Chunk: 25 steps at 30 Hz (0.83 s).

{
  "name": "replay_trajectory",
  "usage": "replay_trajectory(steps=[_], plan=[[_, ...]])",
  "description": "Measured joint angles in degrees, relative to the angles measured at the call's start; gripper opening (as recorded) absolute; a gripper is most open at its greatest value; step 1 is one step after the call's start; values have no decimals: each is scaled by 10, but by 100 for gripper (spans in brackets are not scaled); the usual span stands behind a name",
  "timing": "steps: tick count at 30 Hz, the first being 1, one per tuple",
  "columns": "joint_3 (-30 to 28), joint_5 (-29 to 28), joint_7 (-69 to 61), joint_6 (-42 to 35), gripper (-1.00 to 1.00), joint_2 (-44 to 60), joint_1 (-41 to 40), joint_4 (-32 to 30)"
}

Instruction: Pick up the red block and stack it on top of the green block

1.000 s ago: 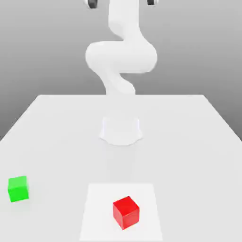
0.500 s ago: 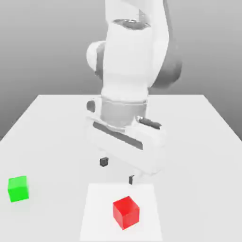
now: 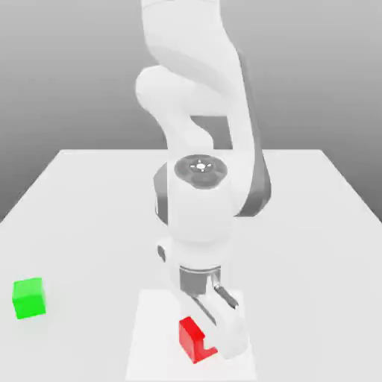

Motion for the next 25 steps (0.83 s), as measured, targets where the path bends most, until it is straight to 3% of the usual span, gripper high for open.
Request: replay_trajectory(steps=[6, 11, 16, 22, 23, 25], plan=[[31, 72, -51, -85, -100, -103, -29, -16], [-46, 96, -40, -116, -100, -127, -116, -8], [-125, 118, -21, -148, -100, -146, -253, 5], [-133, 140, -25, -72, -100, -62, -281, 14], [-132, 142, -27, -61, 100, -50, -282, 14], [-132, 142, -27, -61, 100, -50, -282, 14]])
